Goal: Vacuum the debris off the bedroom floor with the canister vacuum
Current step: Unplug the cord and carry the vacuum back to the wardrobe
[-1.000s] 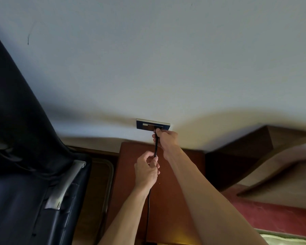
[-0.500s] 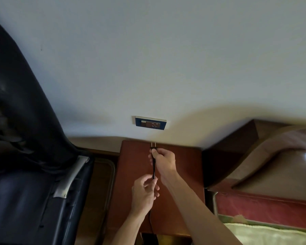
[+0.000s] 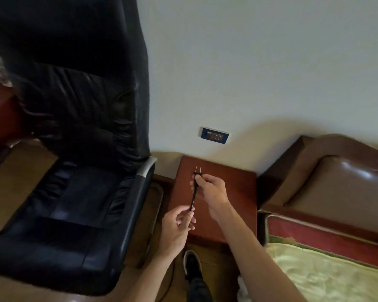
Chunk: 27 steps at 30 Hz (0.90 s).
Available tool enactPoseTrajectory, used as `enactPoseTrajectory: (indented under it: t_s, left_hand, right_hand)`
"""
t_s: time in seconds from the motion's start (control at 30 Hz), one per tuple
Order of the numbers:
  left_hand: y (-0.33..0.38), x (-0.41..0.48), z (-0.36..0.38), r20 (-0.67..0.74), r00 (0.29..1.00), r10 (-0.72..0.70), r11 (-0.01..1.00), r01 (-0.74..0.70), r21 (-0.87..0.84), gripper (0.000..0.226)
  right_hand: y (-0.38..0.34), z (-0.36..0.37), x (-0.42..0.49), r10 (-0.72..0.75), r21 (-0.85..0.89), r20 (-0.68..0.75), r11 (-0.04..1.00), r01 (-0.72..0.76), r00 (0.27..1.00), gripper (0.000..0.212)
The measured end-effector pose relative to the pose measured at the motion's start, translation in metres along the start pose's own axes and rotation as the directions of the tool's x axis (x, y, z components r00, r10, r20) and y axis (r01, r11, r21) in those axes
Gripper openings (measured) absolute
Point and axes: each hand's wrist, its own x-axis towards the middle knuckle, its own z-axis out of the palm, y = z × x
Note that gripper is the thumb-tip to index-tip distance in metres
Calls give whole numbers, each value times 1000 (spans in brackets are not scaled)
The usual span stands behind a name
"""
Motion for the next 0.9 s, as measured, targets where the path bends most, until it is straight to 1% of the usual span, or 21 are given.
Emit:
enactPoseTrajectory:
  t_s: [0.17, 0.3, 0.4, 0.5, 0.63, 0.73, 0.9]
  left_hand:
    - [7, -90, -51, -82, 997, 6, 998, -11, -58, 12]
    - [1, -152, -81, -164, 986, -11, 994, -6, -106, 12]
    - [-13, -195, -101, -253, 967, -39, 989, 2, -145, 12]
    - [-25, -239, -118, -355, 932, -71, 980, 0, -198, 13]
    - [-37, -305, -141, -509, 857, -82, 974, -38, -221, 10]
    - [-50, -359, -161, -602, 789, -126, 960, -56, -275, 8]
    - [-80, -441, -200, -730, 638, -246, 932, -52, -359, 18]
  right_hand:
    - [7, 34, -92, 34, -76, 119, 997, -26, 992, 16]
    - [17, 62, -155, 46, -158, 202, 987, -14, 978, 15]
    - [32, 84, -196, 72, -236, 287, 972, -3, 955, 14]
    - [52, 107, -234, 87, -308, 366, 951, 33, 926, 16]
    - [92, 139, -288, 101, -331, 471, 941, 70, 876, 15]
    - [124, 165, -329, 146, -361, 568, 929, 86, 810, 13]
    - [176, 211, -406, 232, -425, 682, 898, 117, 694, 10]
